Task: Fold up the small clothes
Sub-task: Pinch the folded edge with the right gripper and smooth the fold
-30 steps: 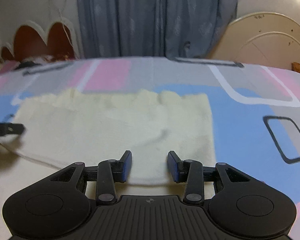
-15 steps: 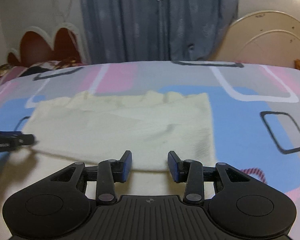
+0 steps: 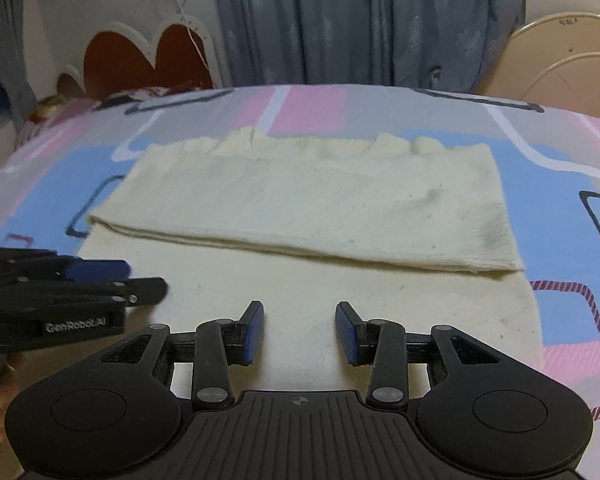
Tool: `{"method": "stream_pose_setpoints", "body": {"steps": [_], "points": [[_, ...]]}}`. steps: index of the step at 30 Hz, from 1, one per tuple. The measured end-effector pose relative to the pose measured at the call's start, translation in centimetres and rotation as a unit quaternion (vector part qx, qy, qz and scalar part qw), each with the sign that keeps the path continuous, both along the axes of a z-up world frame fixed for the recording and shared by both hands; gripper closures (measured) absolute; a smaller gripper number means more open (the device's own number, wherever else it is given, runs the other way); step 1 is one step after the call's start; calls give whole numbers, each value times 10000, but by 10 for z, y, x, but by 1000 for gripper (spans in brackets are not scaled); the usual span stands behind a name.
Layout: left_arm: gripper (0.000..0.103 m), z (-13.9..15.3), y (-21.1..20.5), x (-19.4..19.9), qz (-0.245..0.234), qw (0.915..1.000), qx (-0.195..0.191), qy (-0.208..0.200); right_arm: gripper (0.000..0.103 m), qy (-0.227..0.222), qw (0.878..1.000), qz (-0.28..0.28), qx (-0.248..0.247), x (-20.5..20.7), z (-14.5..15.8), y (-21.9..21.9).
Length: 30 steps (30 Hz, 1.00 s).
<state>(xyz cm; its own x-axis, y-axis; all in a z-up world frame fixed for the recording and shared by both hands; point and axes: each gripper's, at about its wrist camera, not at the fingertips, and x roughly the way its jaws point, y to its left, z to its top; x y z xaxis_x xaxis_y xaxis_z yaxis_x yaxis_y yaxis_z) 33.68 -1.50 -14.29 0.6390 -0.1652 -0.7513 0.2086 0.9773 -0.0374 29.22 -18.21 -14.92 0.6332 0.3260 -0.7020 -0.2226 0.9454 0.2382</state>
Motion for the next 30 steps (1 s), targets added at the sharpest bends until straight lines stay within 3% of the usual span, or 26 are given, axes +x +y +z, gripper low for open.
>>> {"method": "stream_pose_setpoints", "body": {"steps": [7,15,20,24,26,27,30], "points": [[56,14,-1,13,216,9996,-116,-107,63,-314,9992,-221,-87,13,17,-16],[54,24,2,22,276,9990,-134,-336,63,-318,9951,-913,-189,54,21,-66],[53,20,6,25,347,9987,-94,-354,63,-139,9915,-1249,-334,75,7,-94],[53,17,6,30,374,9986,-88,-371,64,-124,9939,-1062,-266,77,-3,-94],[53,20,7,32,404,9980,-180,-443,79,-156,9942,-1034,-256,75,-5,-93],[53,23,7,34,415,9977,-214,-497,97,-136,9942,-1049,-199,75,-5,-94],[51,27,4,45,409,9970,-245,-603,100,-214,9950,-967,-128,76,-4,-94]]}}
